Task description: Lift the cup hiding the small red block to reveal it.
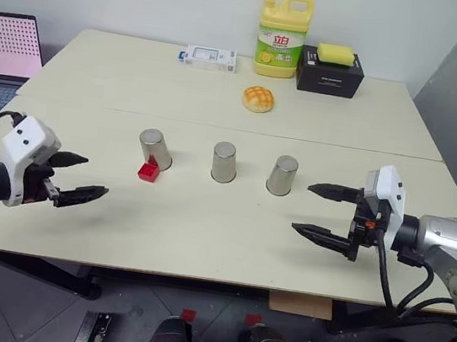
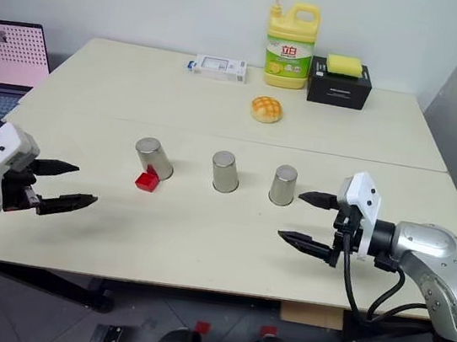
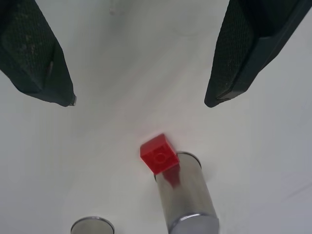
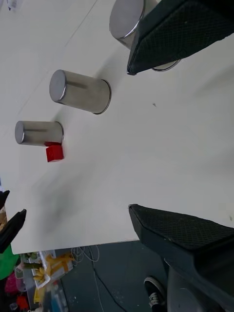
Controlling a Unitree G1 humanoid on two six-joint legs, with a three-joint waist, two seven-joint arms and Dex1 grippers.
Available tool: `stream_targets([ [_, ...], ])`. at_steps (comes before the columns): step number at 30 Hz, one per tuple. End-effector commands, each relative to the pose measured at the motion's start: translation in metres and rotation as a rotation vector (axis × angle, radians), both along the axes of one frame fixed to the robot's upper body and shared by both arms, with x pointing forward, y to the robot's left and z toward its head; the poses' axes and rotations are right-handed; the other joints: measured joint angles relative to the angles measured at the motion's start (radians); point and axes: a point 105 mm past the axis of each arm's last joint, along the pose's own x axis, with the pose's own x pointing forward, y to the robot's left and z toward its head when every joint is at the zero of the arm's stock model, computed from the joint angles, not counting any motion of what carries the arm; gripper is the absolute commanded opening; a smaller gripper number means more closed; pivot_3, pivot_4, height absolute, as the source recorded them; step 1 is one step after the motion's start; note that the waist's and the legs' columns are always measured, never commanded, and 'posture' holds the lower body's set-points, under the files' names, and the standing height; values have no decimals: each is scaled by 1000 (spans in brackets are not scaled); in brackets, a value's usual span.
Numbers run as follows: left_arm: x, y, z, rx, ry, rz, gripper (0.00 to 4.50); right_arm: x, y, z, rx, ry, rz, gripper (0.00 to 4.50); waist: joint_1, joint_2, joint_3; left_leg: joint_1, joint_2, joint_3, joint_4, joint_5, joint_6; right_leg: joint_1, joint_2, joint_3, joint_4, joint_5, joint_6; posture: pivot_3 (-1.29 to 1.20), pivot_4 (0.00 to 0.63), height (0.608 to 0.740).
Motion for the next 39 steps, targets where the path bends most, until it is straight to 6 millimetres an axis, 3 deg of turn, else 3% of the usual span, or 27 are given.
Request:
stream_targets([
  [1,-3,-2,15,28,-53,-14,4494,-5,0,7,-19,-43,17,4500,0,0,0,0,0,0,0,0,0,0,0,0,0,0,0,0,150,740],
  [39,2,-6,16,18,-66,-20,4494,-5,1,8,-26,-53,18,4500,0,0,0,0,0,0,0,0,0,0,0,0,0,0,0,0,150,740],
])
